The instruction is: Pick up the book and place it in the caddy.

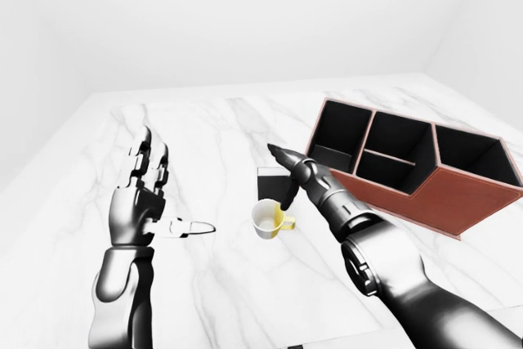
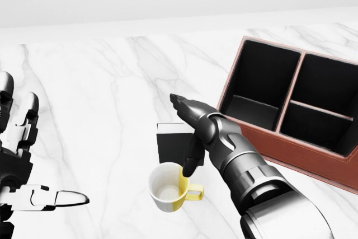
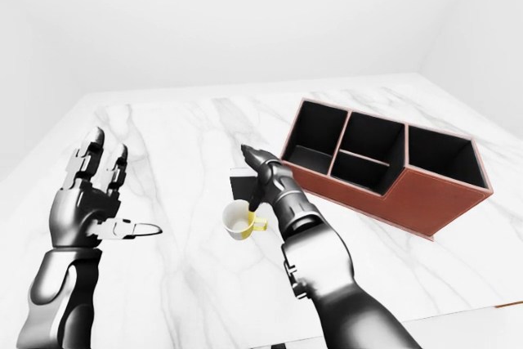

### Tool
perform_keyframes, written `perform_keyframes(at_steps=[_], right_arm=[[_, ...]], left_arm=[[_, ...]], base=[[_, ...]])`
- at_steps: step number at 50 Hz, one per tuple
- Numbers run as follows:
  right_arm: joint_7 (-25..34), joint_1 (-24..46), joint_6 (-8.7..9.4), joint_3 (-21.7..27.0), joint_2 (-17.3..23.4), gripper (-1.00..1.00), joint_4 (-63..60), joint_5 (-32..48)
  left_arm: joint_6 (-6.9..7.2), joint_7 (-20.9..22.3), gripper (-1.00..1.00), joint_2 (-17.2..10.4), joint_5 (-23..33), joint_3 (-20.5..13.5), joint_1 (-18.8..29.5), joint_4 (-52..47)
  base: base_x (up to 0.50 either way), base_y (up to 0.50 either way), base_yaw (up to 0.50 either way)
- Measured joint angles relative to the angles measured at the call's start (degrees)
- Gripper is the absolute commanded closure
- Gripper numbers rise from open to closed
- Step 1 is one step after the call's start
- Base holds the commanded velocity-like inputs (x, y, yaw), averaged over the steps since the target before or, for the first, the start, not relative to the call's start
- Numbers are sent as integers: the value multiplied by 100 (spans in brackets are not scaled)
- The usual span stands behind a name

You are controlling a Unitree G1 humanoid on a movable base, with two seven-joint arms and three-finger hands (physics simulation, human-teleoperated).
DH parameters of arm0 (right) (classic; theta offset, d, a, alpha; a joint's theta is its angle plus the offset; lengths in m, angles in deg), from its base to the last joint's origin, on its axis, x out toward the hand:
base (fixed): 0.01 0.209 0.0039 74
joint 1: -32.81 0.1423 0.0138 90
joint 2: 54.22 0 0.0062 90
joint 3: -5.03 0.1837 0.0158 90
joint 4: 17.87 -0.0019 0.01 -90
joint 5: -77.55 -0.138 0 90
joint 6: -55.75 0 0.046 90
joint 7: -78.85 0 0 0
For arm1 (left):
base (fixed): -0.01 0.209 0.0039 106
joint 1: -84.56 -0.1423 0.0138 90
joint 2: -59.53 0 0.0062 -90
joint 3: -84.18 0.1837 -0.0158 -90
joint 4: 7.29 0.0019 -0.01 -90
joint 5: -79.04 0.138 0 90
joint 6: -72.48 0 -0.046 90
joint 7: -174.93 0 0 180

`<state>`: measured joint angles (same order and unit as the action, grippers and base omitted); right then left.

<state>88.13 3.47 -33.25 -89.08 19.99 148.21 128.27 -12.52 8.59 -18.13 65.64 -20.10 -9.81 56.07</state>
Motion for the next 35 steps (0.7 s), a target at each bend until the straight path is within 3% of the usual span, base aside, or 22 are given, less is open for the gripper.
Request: perform_keyframes(at_steps=[22,35], right_arm=[[148,130,390,159,61,-100,189,425],[115,181,400,239,96,-100,229,509]], left_arm=[[0,58,-100,12,-171,-227,-117,45],[0,56,-100,14,-204,-270,-143,58]], base=[[0,0,0],[0,0,0]])
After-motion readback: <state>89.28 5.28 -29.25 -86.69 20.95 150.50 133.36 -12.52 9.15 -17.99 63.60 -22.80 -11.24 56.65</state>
